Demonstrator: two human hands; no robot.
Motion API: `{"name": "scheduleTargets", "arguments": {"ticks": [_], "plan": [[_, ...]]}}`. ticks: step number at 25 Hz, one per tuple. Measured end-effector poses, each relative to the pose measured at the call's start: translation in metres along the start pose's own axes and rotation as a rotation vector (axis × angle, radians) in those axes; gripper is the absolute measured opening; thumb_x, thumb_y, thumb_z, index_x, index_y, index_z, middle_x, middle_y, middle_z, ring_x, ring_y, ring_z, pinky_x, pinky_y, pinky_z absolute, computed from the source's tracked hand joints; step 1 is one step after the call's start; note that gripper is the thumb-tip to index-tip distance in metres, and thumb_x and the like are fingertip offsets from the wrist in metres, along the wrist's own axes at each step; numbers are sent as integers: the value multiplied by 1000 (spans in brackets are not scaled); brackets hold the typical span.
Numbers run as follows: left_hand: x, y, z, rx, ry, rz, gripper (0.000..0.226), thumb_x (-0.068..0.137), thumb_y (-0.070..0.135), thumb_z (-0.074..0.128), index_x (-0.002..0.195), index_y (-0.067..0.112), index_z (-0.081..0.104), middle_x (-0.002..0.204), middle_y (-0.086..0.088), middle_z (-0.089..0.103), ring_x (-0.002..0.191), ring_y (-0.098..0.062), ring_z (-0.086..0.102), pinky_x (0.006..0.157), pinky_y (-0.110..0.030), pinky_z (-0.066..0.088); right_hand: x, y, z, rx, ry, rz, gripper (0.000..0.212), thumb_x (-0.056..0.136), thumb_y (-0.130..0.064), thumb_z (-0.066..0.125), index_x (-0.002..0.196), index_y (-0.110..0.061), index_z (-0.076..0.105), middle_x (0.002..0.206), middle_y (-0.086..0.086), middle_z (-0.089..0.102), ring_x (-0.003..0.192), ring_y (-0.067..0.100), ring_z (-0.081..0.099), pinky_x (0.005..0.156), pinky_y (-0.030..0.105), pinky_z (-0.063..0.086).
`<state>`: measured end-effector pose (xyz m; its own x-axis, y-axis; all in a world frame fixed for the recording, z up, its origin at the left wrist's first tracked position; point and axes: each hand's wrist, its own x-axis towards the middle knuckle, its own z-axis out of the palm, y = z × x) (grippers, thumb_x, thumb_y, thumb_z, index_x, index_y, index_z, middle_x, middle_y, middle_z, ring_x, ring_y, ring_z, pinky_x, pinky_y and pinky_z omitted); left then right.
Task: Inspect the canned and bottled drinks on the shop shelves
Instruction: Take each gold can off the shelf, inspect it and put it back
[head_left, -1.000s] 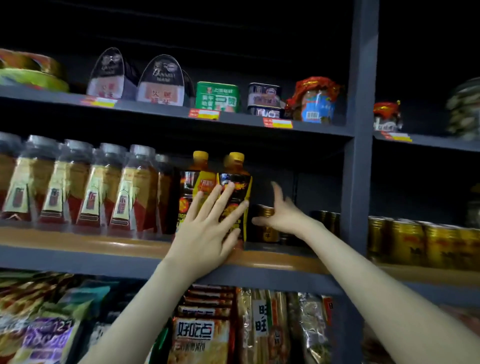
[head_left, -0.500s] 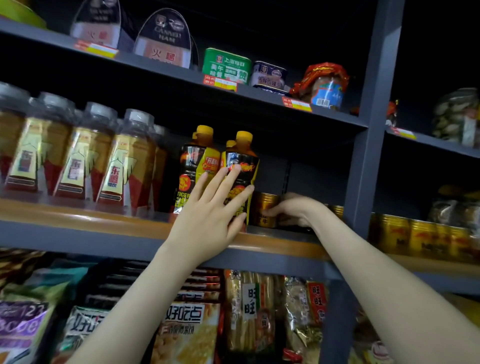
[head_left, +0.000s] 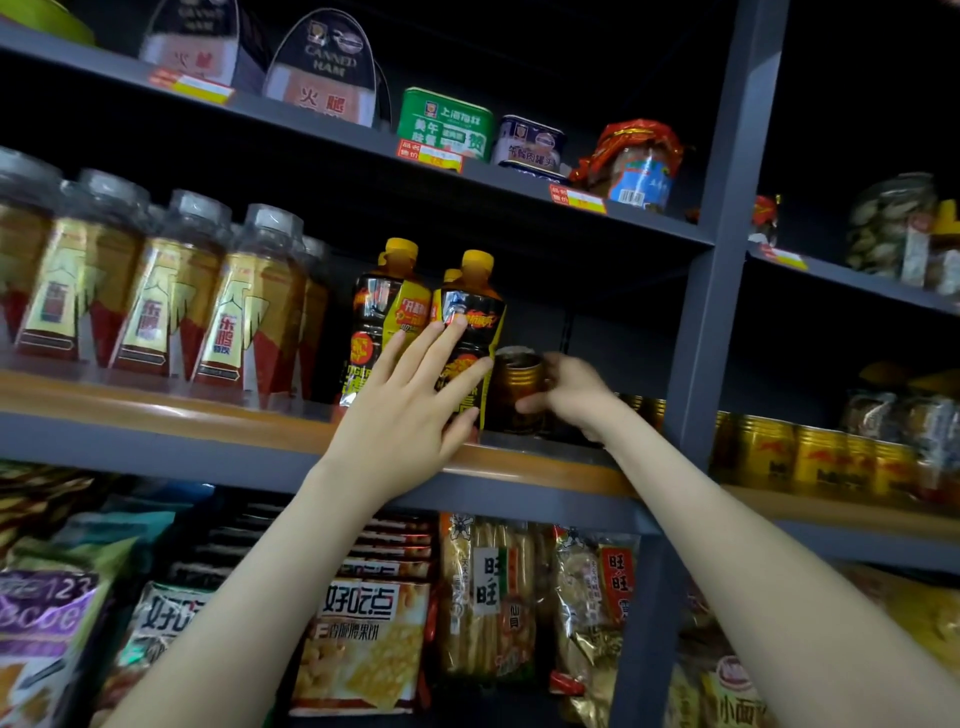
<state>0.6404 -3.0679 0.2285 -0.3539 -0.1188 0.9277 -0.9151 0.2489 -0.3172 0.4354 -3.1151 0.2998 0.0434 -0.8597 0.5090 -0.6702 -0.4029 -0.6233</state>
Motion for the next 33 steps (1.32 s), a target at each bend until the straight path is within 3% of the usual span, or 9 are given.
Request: {"name": "scheduleTargets", "arguments": {"ticks": [6,12,15,19,22,25,28,30,33], "plan": [[4,4,-7,-21,-9,-30,53,94,39,36,141,17,48,151,-19,36,140,-36,34,114,-54,27,-21,-5,-14,33,214,-227,80,75,-2,76,144,-15,38,134,7,55,127,22,49,105,29,37],[17,32,-16,-97,28,-42,62,90,36,51,146,15,37,151,-16,36,142,-31,28,117,-49,18,-67,-7,-26,100,307,-464,67,80,2,69,136,-23,43,129,-6,56,113,-8,39,83,-9,25],[28,61,-27,-270,16,-94,83,85,30,71,151,14,23,155,-12,32,145,-27,23,119,-45,17,-97,-7,-36,199,302,-523,68,79,-4,73,134,-31,44,119,-20,54,113,-10,42,92,1,33],[15,112,-57,-785,-57,-297,96,82,25,74,147,37,4,148,6,38,138,-7,34,112,-27,35,-154,13,-41,347,164,-531,71,75,-12,79,120,-53,41,110,-36,54,111,-15,50,92,6,41],[-30,140,-80,-879,-77,-442,88,77,40,74,145,38,17,133,30,44,123,12,45,94,-8,41,-195,44,-29,425,-11,-539,70,75,-29,77,125,-54,36,121,-37,53,118,-18,44,96,6,39],[-90,163,-94,-904,-203,-517,83,74,48,73,138,48,21,128,44,42,122,17,43,93,-3,37,-233,86,3,464,-196,-460,70,75,-45,77,133,-50,38,134,-27,49,127,-4,44,104,24,41],[-148,177,-99,-858,-394,-609,89,75,37,77,140,52,19,135,38,40,127,10,43,99,-13,41,-268,116,41,461,-293,-383,66,76,-48,75,130,-52,37,132,-28,49,125,-8,45,102,18,40],[-175,182,-103,-824,-497,-670,91,74,35,81,144,41,22,136,25,46,126,2,49,98,-22,46,-284,128,62,463,-333,-338,65,75,-45,69,129,-52,33,131,-30,48,124,-12,43,98,7,36],[-204,187,-112,-883,-587,-925,91,68,42,83,144,27,34,124,15,60,111,1,60,88,-20,52,-299,147,87,445,-491,-326,77,81,-53,66,142,-50,19,149,-26,30,136,-9,28,106,10,30]]}}
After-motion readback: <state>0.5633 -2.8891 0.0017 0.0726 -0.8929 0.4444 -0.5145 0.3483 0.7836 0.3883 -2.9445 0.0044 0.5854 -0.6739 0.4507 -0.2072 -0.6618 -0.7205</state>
